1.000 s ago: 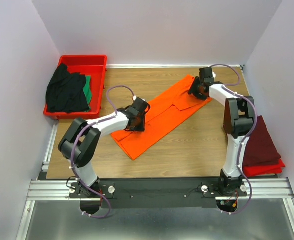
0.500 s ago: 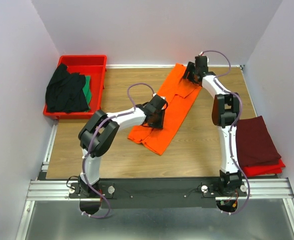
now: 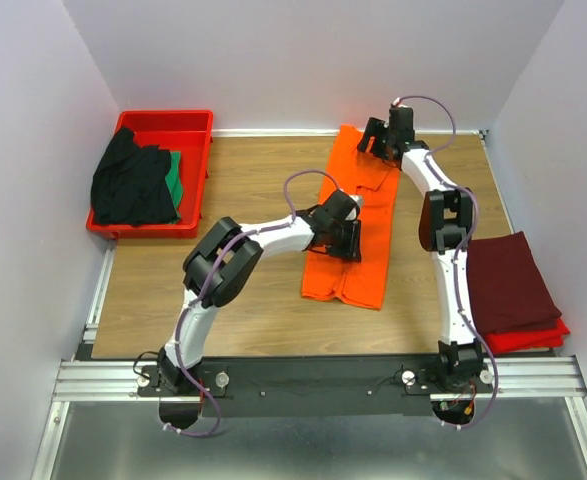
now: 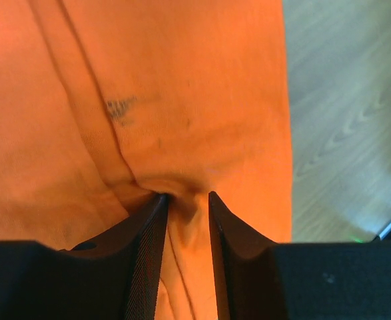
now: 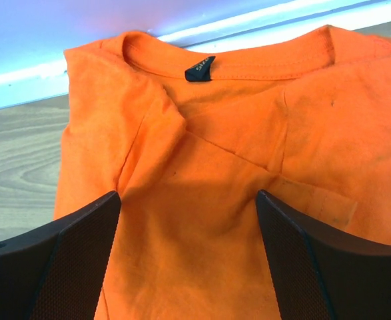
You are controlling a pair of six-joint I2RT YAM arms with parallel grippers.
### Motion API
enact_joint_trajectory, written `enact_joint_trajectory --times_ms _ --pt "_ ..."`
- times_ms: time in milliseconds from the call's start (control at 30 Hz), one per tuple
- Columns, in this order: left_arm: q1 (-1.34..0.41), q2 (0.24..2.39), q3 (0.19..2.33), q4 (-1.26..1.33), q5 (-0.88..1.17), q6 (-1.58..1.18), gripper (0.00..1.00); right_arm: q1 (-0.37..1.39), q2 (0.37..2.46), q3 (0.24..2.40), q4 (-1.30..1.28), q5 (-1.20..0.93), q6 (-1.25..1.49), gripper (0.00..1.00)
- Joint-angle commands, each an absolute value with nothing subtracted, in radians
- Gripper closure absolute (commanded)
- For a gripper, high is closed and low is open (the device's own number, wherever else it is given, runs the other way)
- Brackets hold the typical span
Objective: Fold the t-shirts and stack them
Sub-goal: Fold the tshirt
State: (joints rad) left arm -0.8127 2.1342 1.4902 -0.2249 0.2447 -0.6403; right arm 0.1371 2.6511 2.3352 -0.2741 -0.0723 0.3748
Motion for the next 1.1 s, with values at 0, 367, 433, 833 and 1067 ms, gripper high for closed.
enact_joint_trajectory --times_ms 0,367,433,833,1067 --pt "-0.850 2.109 1.427 -0.258 0.269 -0.646 0.60 0.138 2.570 2.298 -0.293 -0.103 0.347 0.10" --pt "-0.864 1.921 1.342 -0.268 0.181 -0.603 0.54 0.140 2.356 2.160 -0.301 -0.083 0.327 0.03" --pt "-0.859 1.852 1.342 -0.284 0.138 -0.591 0.53 0.140 2.274 2.071 -0.305 -0.063 0.350 0.03" --pt "-0.672 1.621 1.065 -0.348 -0.017 -0.552 0.58 0.181 1.700 1.225 -0.314 -0.048 0.551 0.21" --pt "-0.675 1.632 0.967 -0.331 -0.005 -0.532 0.60 0.327 1.422 0.862 -0.322 -0.021 0.670 0.32"
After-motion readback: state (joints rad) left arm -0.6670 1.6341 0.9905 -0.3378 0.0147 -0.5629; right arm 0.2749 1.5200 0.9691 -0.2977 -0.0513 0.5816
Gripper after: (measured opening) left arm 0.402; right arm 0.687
